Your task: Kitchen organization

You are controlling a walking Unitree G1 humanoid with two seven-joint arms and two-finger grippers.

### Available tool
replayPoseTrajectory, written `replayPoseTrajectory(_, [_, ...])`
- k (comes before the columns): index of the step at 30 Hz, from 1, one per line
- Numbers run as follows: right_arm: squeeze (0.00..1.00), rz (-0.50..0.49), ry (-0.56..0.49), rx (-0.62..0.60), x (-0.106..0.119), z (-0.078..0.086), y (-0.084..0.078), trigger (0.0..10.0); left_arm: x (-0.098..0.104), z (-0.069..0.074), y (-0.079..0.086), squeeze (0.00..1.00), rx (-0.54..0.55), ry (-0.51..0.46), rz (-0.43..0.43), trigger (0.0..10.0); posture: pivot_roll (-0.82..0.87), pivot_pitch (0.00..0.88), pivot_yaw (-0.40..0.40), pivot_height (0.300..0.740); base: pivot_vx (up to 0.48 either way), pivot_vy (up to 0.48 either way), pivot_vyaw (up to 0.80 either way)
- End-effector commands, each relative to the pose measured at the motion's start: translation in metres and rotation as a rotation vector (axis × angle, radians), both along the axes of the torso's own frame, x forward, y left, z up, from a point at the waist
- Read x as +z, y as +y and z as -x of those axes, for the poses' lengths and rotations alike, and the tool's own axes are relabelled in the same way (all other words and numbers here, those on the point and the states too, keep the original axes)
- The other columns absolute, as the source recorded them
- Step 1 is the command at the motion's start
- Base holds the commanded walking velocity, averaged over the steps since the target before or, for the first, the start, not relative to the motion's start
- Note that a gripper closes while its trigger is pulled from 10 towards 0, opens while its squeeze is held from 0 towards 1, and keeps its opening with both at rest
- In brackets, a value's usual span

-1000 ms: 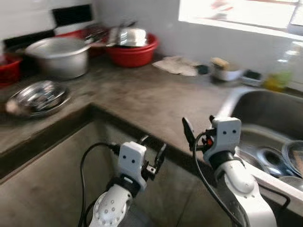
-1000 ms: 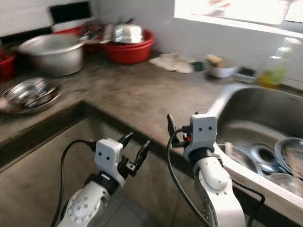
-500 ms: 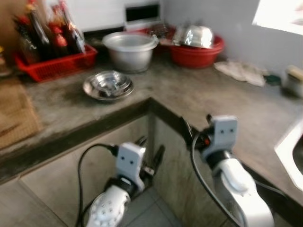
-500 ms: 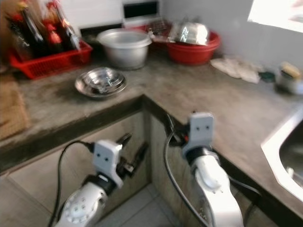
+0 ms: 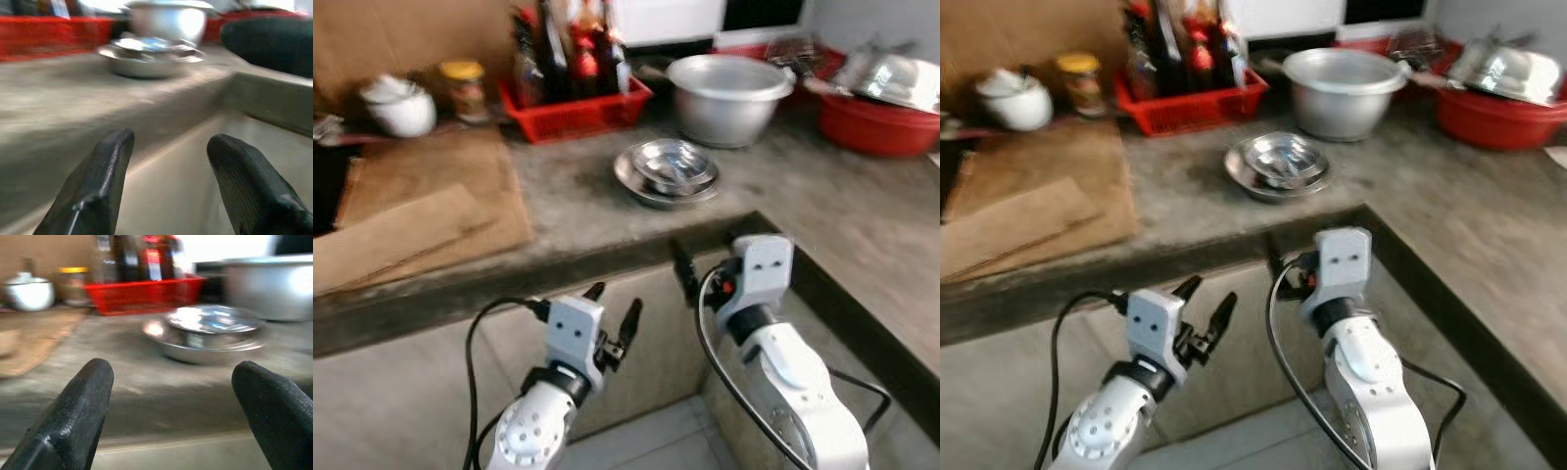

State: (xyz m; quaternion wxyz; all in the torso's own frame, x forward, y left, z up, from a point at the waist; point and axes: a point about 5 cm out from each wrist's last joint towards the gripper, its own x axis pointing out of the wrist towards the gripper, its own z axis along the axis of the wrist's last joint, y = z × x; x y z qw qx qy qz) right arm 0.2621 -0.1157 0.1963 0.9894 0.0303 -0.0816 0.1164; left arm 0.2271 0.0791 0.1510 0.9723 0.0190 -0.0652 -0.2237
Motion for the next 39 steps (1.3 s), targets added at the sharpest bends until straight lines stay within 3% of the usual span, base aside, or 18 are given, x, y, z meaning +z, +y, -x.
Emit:
replayPoseTrajectory(1, [0.00, 0.004, -0.006, -0.017, 0.001, 0.000, -0.005, 10.0, 0.002, 0.003, -0.005, 0.00, -0.017, -0.007, -0.005, 10.0, 0.17, 0.068, -0.032, 0.740, 0.000, 0.000, 0.80])
replayPoseTrajectory(18, [0.00, 0.026, -0.017, -0.079, 0.003, -0.007, -0.012, 10.0, 0.001, 0.001, -0.005, 0.00, -0.011, -0.018, -0.038, 10.0, 0.17, 0.072, -0.033, 0.740, 0.000, 0.000, 0.05])
replayPoseTrajectory(31, [0.00, 0.026, -0.019, -0.080, 0.004, -0.010, -0.012, 10.0, -0.001, 0.002, -0.003, 0.00, 0.006, -0.014, -0.052, 10.0, 0.18, 0.080, -0.034, 0.740, 0.435, 0.000, 0.00])
replayPoseTrajectory(39, [0.00, 0.013, -0.053, -0.104, 0.010, -0.012, -0.018, 10.0, -0.002, 0.001, -0.002, 0.00, 0.013, 0.002, -0.029, 10.0, 0.18, 0.083, -0.034, 0.740, 0.000, 0.000, 0.00])
